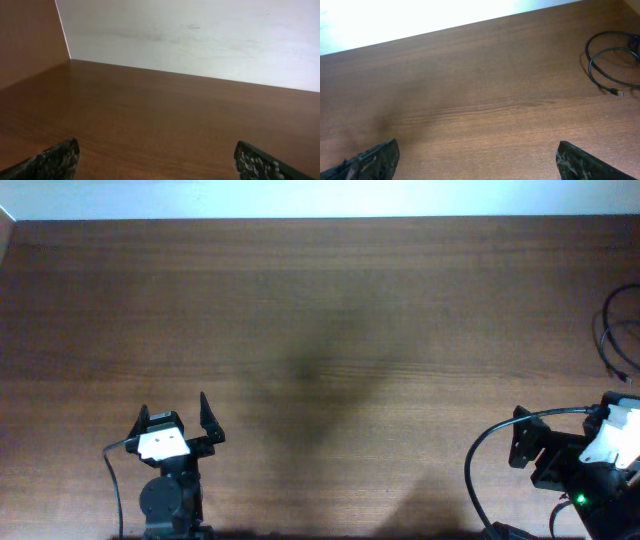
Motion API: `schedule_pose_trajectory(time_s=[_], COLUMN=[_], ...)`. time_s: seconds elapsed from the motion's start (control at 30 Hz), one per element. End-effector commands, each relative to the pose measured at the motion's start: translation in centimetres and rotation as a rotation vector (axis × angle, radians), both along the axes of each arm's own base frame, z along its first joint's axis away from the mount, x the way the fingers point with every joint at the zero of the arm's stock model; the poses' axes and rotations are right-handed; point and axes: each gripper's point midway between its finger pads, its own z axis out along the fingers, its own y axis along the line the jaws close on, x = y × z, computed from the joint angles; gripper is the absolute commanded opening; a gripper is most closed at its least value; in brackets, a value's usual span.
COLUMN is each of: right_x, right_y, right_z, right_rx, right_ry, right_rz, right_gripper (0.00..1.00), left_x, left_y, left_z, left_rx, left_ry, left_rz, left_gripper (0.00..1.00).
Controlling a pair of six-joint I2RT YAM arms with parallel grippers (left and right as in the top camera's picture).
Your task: Untangle cables
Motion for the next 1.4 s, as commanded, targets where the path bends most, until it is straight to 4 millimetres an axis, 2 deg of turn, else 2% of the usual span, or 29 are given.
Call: schedule_pose_trajectory(time_s=[0.0,0.03,0.2,0.33,0.5,1.3,1.37], right_x=[0.0,0.0,0.0,0.0,0.0,0.0,-0.4], right_y=[0.3,0.3,0.3,0.3,0.3,0.3,-0.4], right_z=[0.0,0.0,0.0,0.0,0.0,0.0,-0.6], right_rx=[0.005,0.005,0.005,0.005,0.005,0.005,-0.02], right_ry=[-0.004,-0.004,-0.004,-0.004,-0.004,-0.004,0.028], right_rz=[0.015,0.015,0.015,0.015,0.015,0.015,-0.022], right_gripper=[0.99,0.99,0.99,0.99,0.99,0.99,0.99], left_x=[0.1,0.2,0.3,0.3,0.3,0.4,0.4], left_y=[-0.8,-1.6,-2.5,-2.4,-2.4,-2.3,-2.3], left_z=[-0.2,-0.4,-0.5,-0.5,-0.6,-0.6,-0.6], left_rx=[0.108,0.17,0.167,0.16,0.064,0.066,0.066], left_ry=[0.029,0.046,0.045,0.045,0.034,0.034,0.034], left_rz=[-0.06,-0.107,-0.163,-0.158,-0.152,-0.144,-0.144], left_gripper=[0.99,0.99,0.99,0.99,0.99,0.99,0.99])
